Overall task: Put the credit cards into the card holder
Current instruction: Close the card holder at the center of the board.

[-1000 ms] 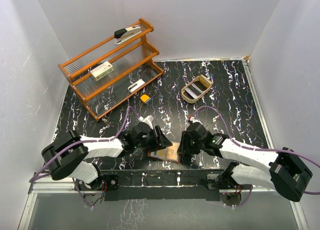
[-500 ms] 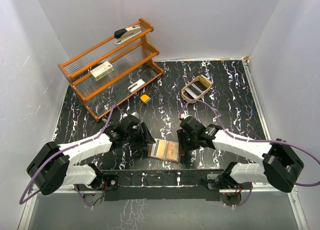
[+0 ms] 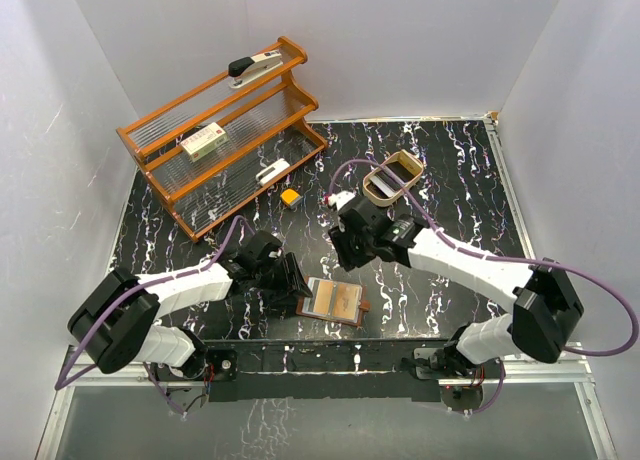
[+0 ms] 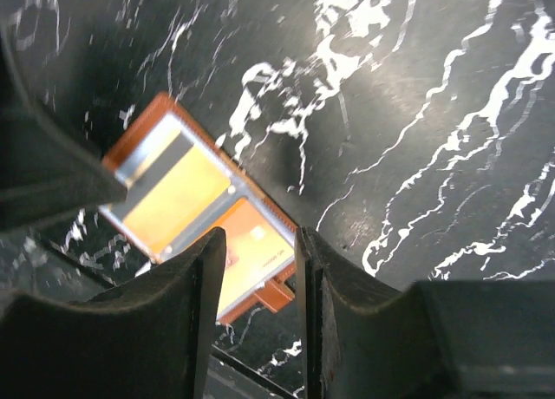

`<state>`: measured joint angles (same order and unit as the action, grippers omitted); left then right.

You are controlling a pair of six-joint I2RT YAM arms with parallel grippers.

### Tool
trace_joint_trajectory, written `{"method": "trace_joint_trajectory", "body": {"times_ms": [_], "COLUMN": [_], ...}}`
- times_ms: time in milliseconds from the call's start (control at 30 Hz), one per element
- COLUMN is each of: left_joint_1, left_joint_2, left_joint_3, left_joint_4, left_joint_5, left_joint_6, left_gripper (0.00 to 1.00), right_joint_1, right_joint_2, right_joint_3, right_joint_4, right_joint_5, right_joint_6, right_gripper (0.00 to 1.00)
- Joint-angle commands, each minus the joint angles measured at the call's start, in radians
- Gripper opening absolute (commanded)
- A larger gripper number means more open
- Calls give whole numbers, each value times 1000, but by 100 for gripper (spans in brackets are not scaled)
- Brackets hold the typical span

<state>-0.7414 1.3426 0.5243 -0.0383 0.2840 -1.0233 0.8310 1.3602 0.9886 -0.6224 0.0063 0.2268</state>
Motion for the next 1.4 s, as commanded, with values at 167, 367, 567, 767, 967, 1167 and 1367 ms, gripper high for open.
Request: {"method": "trace_joint_trajectory", "body": {"times_ms": [167, 367, 567, 767, 967, 1167, 1367], "left_joint_1": [7, 6, 6, 5, 5, 5, 6], "left_joint_2": [-10, 3, 16, -22, -96, -93, -98], "left_joint_3": [-21, -35, -66, -94, -87, -72, -62], "left_joint_4": [18, 74, 227, 415, 458, 390, 305], "left_joint_5": [21, 61, 137, 207, 182, 167, 143], "left_joint_6": [0, -14, -91, -217, -260, -217, -160], "left_gripper": [52, 53, 53, 52, 46, 31, 7], "right_joint_1": [-15, -18, -18, -17, -17, -17, -16], "right_joint_2": [-31, -111, -140, -146, -147, -150, -127], "right_joint_3": [-79, -249, -367, -442, -464, -463, -456], "right_joint_4": [-15, 47, 158, 236, 275, 301, 324], "right_joint_5": [119, 84, 37, -7, -33, -54, -74], "right_joint_6": [384, 462, 536, 572, 563, 549, 532], "right_gripper": [44, 51, 50, 44, 44, 43, 43]}}
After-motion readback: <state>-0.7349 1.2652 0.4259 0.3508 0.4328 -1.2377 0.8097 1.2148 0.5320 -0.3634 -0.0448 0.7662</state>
